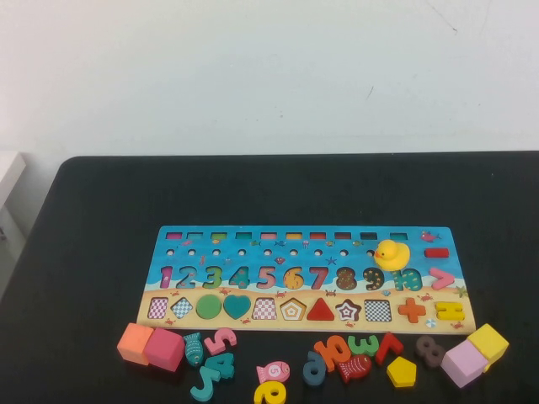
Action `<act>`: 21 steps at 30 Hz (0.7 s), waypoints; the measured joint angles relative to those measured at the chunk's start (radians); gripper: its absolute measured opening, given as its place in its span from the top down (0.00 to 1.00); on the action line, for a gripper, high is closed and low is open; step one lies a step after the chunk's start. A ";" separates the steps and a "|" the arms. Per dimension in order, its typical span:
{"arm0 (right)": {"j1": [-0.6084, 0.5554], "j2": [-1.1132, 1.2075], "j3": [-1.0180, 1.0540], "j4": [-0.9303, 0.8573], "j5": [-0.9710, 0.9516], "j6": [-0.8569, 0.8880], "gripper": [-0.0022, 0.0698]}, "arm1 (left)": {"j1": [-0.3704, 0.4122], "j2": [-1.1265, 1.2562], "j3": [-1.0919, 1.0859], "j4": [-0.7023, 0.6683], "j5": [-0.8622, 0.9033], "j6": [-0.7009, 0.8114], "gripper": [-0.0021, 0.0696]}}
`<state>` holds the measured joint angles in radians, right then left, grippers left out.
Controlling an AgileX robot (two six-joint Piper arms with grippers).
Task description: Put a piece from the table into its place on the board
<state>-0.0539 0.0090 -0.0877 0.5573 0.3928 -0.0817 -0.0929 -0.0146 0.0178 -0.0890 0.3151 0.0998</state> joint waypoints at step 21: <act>0.119 0.927 -0.790 -0.122 0.609 -0.797 0.94 | 0.000 0.000 0.000 0.000 0.000 0.000 0.97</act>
<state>0.0648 0.9365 -0.8773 0.4356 1.0016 -0.8785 -0.0929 -0.0146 0.0178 -0.0890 0.3151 0.0998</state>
